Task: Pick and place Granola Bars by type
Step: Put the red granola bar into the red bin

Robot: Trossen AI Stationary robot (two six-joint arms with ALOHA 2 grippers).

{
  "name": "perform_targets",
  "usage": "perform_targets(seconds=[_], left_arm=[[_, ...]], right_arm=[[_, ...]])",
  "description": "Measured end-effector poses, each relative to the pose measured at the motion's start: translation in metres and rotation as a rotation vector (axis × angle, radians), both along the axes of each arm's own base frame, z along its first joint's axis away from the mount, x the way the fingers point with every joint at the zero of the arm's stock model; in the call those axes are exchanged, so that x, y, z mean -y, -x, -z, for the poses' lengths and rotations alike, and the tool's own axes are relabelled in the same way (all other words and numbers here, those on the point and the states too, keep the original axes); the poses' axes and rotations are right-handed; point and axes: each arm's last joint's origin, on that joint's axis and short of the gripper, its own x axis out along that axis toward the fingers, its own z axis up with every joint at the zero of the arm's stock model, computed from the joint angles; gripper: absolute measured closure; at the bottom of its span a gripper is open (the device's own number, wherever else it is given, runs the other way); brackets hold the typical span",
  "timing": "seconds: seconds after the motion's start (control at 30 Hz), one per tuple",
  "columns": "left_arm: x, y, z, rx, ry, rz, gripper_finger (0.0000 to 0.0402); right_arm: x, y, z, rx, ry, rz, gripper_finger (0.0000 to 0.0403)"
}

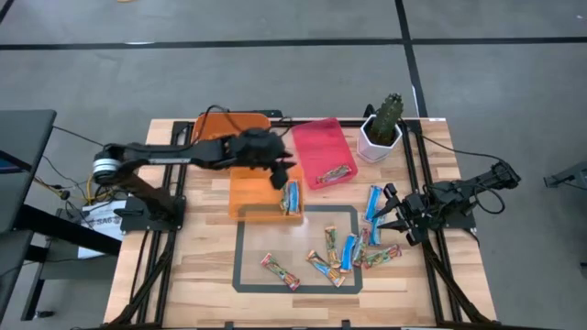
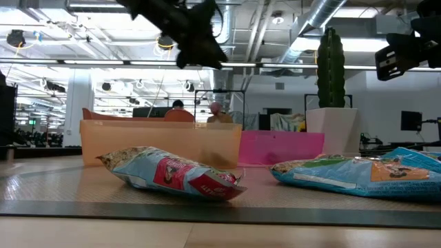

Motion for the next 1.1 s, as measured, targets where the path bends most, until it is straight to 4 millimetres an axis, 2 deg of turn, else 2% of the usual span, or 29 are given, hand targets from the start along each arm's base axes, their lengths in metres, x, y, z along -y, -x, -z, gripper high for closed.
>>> perform_targets(seconds=[0.3, 0.53, 0.63, 0.9, 1.1], left_arm=[[0.061, 0.058, 0.019, -0.034, 0.019, 0.299, 0.0262], [0.11, 0.091, 0.047, -0.192, -0.006, 0.566, 0.0262], [0.129, 0.1, 0.055, -0.274, -0.024, 0.673, 0.0262], [0.165, 0.113, 0.061, -0.317, -0.195, 0.936, 0.0262], [0.179, 0.106, 0.067, -0.366, -0.266, 0.922, 0.0262]], right_arm=[[0.0, 0.0, 0.0, 0.0, 0.0, 0.0, 0.0268], [0.0, 0.0, 0.0, 0.0, 0.0, 0.0, 0.027], [0.0, 0.0, 0.0, 0.0, 0.0, 0.0, 0.0268], [0.0, 0.0, 0.0, 0.0, 0.0, 0.0, 0.0269], [0.0, 0.0, 0.0, 0.0, 0.0, 0.0, 0.027]])
